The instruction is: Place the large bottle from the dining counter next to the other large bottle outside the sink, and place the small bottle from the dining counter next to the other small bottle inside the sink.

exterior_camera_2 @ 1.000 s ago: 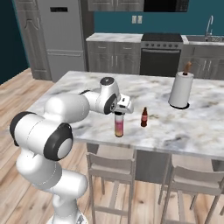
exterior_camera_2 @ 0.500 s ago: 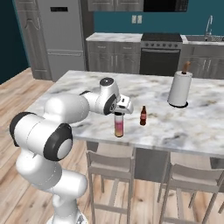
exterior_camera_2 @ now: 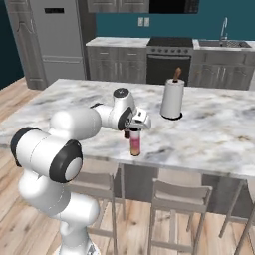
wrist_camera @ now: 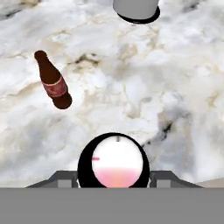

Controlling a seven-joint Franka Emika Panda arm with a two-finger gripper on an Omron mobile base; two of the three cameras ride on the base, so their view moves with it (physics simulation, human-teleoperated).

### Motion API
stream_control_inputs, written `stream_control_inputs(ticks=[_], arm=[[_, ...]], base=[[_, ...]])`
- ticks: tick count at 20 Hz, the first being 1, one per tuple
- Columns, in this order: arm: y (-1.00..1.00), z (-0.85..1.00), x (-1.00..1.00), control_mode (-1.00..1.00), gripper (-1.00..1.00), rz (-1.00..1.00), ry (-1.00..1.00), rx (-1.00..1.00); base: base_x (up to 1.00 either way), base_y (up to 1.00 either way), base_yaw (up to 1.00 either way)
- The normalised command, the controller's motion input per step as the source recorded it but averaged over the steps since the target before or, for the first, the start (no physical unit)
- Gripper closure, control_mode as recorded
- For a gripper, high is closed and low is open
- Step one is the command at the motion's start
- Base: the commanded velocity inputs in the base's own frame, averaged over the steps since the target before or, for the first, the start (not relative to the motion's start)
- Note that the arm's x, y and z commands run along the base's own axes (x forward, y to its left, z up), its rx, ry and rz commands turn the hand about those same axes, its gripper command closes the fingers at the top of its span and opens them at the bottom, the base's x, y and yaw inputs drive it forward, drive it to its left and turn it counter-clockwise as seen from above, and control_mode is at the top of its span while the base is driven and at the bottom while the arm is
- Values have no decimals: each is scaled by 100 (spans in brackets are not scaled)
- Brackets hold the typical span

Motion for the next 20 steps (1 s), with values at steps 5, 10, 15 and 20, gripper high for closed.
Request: stream_control_inputs(ticks=[5,10,15,20], arm=[[0,0,0,100,100,0,0,0],[0,0,0,100,100,0,0,0],[0,0,0,100,100,0,0,0],[0,0,0,100,100,0,0,0]], base=[[0,-83,0],[0,-82,0],[0,-86,0],[0,-88,0]])
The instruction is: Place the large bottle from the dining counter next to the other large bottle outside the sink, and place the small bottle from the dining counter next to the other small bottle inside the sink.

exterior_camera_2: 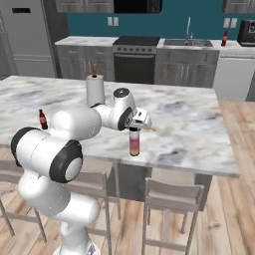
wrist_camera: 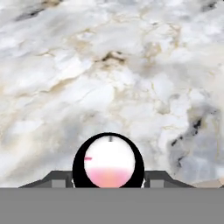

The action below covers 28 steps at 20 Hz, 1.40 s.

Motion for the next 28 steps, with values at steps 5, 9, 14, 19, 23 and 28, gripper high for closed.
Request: stream_control_inputs(ticks=[5,9,14,19,23,28], arm=[[0,0,0,100,100,0,0,0],[0,0,0,100,100,0,0,0],[0,0,0,100,100,0,0,0],[0,0,0,100,100,0,0,0],[0,0,0,100,100,0,0,0],[0,0,0,100,100,0,0,0]], base=[[0,-89,0],[0,-89,0],[0,-90,0],[0,-91,0],[0,-92,0],[0,-91,0]])
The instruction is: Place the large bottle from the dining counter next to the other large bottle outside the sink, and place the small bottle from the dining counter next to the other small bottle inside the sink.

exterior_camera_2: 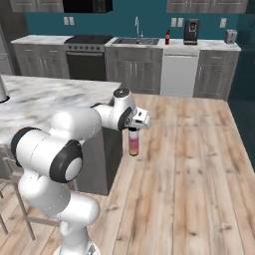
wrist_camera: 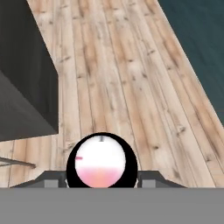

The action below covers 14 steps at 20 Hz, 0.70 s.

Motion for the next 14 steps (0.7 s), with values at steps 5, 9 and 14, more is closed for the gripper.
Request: stream_control_inputs(ticks=[5,9,14], arm=[[0,0,0,100,100,0,0,0],[0,0,0,100,100,0,0,0],[0,0,0,100,100,0,0,0]], base=[[6,-86,0],[29,-77,0],[81,-45,-1]])
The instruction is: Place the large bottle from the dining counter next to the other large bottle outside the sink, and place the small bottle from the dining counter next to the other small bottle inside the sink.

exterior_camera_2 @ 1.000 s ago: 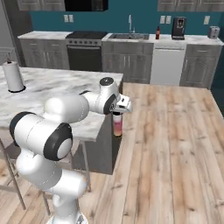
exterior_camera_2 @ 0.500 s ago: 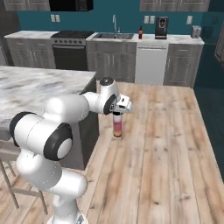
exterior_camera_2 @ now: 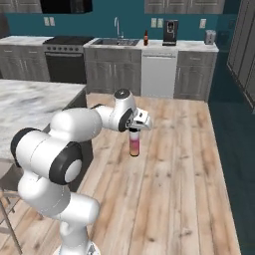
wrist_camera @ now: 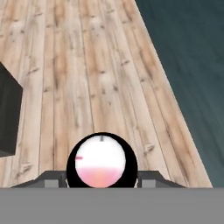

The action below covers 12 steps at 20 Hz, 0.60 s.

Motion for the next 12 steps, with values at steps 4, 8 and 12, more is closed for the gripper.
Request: stream_control_inputs(ticks=[4,8,12], arm=[[0,0,0,100,100,0,0,0],[0,0,0,100,100,0,0,0],[0,0,0,100,100,0,0,0]], base=[[99,-24,-3],[100,-4,-2],[100,0,0]])
